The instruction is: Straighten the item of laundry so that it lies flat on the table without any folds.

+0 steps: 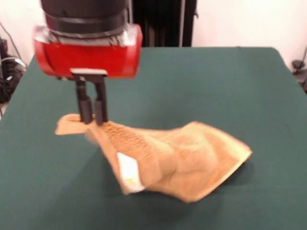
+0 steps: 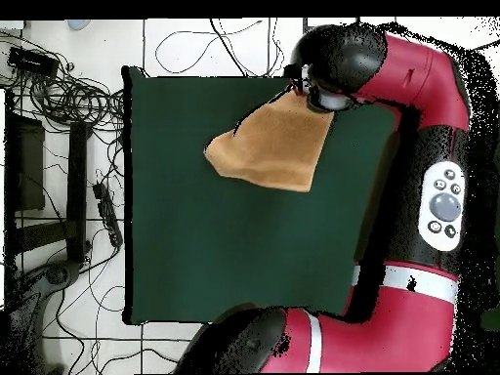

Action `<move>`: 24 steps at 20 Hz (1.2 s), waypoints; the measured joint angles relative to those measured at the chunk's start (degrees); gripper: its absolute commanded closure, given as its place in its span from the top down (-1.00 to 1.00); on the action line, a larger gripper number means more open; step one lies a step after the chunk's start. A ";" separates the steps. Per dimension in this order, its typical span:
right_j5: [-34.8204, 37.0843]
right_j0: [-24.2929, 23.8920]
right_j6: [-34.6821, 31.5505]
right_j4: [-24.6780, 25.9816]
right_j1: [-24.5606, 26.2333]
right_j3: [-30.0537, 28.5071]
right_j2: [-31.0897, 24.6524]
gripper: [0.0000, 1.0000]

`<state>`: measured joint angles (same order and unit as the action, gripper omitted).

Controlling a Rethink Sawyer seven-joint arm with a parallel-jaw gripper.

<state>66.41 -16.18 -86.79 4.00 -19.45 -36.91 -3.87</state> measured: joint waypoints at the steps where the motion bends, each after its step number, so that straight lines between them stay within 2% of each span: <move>1: 0.06 -0.15 0.21 0.19 0.12 0.86 -0.31 -1.00; 10: 0.09 -1.30 2.76 0.88 3.31 11.24 -4.04 -1.00; 11: 0.09 -1.28 3.19 0.89 3.94 12.61 -4.81 1.00; 24: 0.09 -1.27 3.22 0.90 5.91 13.98 -6.49 1.00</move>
<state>66.50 -17.45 -83.57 4.90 -13.54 -22.93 -10.36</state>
